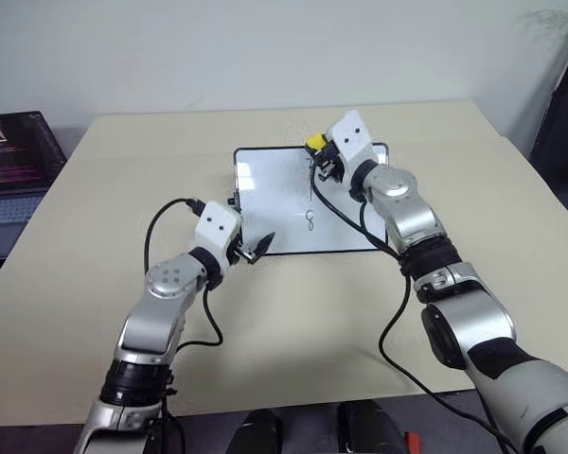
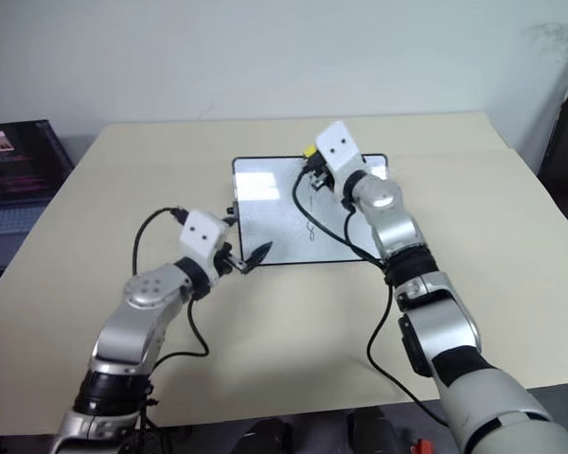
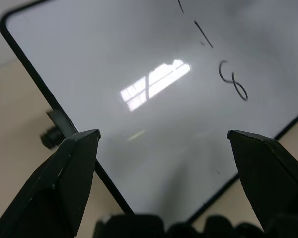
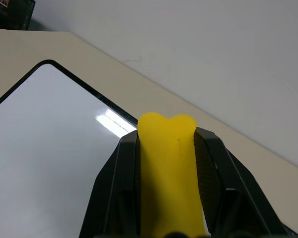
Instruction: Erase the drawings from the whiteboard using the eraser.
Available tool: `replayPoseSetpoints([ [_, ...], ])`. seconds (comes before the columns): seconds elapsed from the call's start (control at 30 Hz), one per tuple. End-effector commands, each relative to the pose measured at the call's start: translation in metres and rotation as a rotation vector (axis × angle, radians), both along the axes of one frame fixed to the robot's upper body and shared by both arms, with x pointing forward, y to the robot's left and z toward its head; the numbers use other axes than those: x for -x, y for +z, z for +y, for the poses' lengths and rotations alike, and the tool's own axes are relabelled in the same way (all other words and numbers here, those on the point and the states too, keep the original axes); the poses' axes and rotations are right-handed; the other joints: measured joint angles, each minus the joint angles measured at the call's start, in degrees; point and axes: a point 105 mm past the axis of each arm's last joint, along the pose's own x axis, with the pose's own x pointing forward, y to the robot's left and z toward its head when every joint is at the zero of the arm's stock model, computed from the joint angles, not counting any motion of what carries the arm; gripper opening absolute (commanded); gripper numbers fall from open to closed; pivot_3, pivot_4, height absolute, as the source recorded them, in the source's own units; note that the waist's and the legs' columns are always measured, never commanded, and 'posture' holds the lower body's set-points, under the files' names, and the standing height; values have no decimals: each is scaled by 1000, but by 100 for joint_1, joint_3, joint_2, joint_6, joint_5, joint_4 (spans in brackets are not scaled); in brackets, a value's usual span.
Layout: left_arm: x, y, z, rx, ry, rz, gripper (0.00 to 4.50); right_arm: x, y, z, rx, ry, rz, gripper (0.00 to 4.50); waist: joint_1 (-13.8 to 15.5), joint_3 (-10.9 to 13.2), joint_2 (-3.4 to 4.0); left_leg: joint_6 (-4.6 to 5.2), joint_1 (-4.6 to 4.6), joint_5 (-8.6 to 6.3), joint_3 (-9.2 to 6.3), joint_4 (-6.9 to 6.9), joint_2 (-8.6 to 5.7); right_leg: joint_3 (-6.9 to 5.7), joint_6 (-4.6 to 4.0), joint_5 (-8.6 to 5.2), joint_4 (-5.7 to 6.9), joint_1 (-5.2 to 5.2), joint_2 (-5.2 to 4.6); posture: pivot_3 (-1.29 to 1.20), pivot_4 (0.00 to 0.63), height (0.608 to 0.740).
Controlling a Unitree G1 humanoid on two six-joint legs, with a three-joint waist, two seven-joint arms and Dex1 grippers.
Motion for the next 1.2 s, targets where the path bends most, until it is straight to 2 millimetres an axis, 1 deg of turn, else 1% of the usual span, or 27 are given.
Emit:
replayPoseSetpoints([
  [0.03, 3, 20, -6, 28, -20, -78, 4500, 2, 25, 9, -11, 31, -72, 1144, 8, 0, 0, 0, 0, 0, -1, 1, 0, -1, 0, 0, 3, -1, 0, 0, 150, 740],
  [0.17, 5, 27, -13, 62, -48, -110, 4500, -1, 26, 9, -8, 23, -72, 1144, 9, 0, 0, 0, 0, 0, 2, 5, -3, 1, 0, 0, 9, 0, 0, 0, 150, 740],
  [0.27, 9, 41, -22, 85, -98, -192, 4500, -4, 25, 5, -14, 2, -63, 1144, 10, 0, 0, 0, 0, 0, 3, 4, -1, 1, 0, 0, 11, -1, 0, 0, 150, 740],
  [0.33, 10, 45, -24, 97, -106, -223, 4500, -6, 24, 3, -14, -7, -60, 1144, 10, 0, 0, 0, 0, 0, 4, 4, -1, 2, 0, 0, 12, -2, 0, 0, 150, 740],
  [0.43, 9, 46, -26, 94, -108, -240, 4500, -7, 23, 1, -11, -14, -60, 1144, 9, 0, 0, 0, 1, 0, 7, 5, -2, 5, 0, 0, 16, -3, 0, 0, 150, 740],
  [0.6, 8, 41, -30, 50, -121, -253, 4500, -9, 19, -3, 1, -28, -53, 1144, 6, 0, 0, 0, 2, 0, 13, 6, -2, 8, 0, 0, 30, -9, 0, 0, 150, 740],
  [0.7, 7, 42, -32, 50, -121, -261, 4500, -11, 10, -4, 58, -36, -41, 1144, 7, 0, 0, 0, 4, 0, 17, 8, -2, 10, 0, 0, 35, -9, 1, 0, 150, 740],
  [0.87, 6, 43, -30, 47, -109, -273, 4500, -14, -17, -9, 183, -56, 25, 1144, 4, -1, -1, 1, 9, 1, 22, 10, -2, 14, 0, 0, 44, -9, 1, 0, 150, 740],
  [1.2, 7, 41, -22, 45, -72, -278, 4500, -8, -36, -2, 210, -19, 59, 1144, 4, -3, -3, 11, 20, -3, 20, 17, -3, 15, -2, 0, 69, -5, 4, 0, 150, 740],
])
